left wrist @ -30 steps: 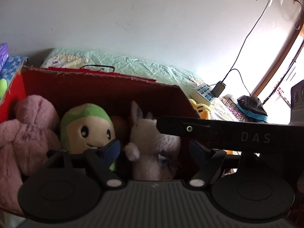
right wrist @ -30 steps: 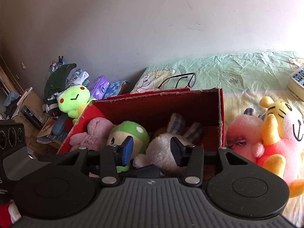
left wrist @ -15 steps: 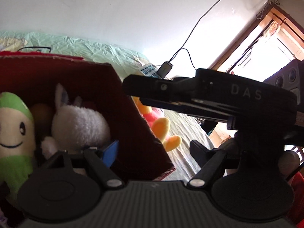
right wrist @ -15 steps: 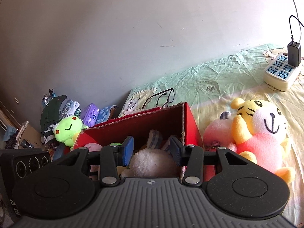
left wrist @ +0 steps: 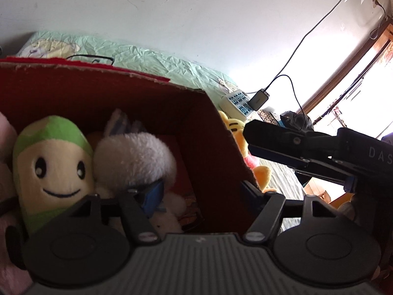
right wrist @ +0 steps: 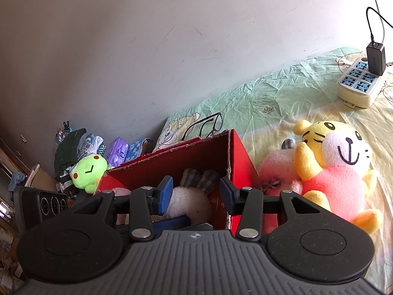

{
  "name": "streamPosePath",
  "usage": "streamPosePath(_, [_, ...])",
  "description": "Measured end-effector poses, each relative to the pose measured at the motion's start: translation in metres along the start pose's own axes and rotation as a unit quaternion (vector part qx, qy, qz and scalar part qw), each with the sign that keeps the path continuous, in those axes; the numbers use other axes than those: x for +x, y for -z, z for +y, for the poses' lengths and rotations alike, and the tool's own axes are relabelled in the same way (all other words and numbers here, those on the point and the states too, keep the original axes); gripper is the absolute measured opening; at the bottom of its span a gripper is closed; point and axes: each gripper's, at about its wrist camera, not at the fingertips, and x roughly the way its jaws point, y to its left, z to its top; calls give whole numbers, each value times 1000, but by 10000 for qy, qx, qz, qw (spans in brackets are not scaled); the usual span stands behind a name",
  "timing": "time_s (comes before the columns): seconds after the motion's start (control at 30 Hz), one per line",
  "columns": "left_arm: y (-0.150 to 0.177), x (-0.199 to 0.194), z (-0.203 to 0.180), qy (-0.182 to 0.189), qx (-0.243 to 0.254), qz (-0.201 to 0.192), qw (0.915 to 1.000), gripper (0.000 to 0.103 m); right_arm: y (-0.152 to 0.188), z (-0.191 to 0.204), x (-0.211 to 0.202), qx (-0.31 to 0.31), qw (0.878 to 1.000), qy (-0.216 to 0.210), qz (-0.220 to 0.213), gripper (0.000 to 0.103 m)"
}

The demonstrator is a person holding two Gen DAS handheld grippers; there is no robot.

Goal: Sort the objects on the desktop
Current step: 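Withdraw both grippers from the box toward the tiger plush, then move both grippers to either side of the yellow tiger plush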

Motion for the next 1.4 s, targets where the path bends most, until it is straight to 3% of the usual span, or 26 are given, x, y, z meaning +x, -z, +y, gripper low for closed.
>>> streamPosePath(0.07, [2, 2, 1, 16, -14, 33, 10000, 73, 1, 0, 2, -3, 10000, -18, 40, 47])
streamPosePath(0.2, [3, 2, -7, 14, 96, 63, 9999, 85, 1, -1, 0, -31, 10000, -48, 40, 47])
streamPosePath(0.5, [2, -6, -25, -298, 326, 25, 9990, 88, 7, -2, -7, -50, 10000, -37, 48, 47])
streamPosePath(0.67, [3, -23, -36, -438, 466, -204, 9977, 89, 10, -4, -17, -59, 10000, -23, -74, 47])
streamPosePath(0.97, [16, -41, -58, -959, 871, -425, 9907, 93, 25, -25, -32, 314, 9995, -23, -28, 47])
streamPosePath(1.17, [24, -43, -90, -1363, 1322, -642, 9797, 93, 32, -47, -44, 622, 9980, 34, -39, 47])
streamPosePath(1.4, [28, -30, -137, -1300, 1592, -782, 9755, 94, 30, -83, -66, 839, 9962, 216, 9, 47])
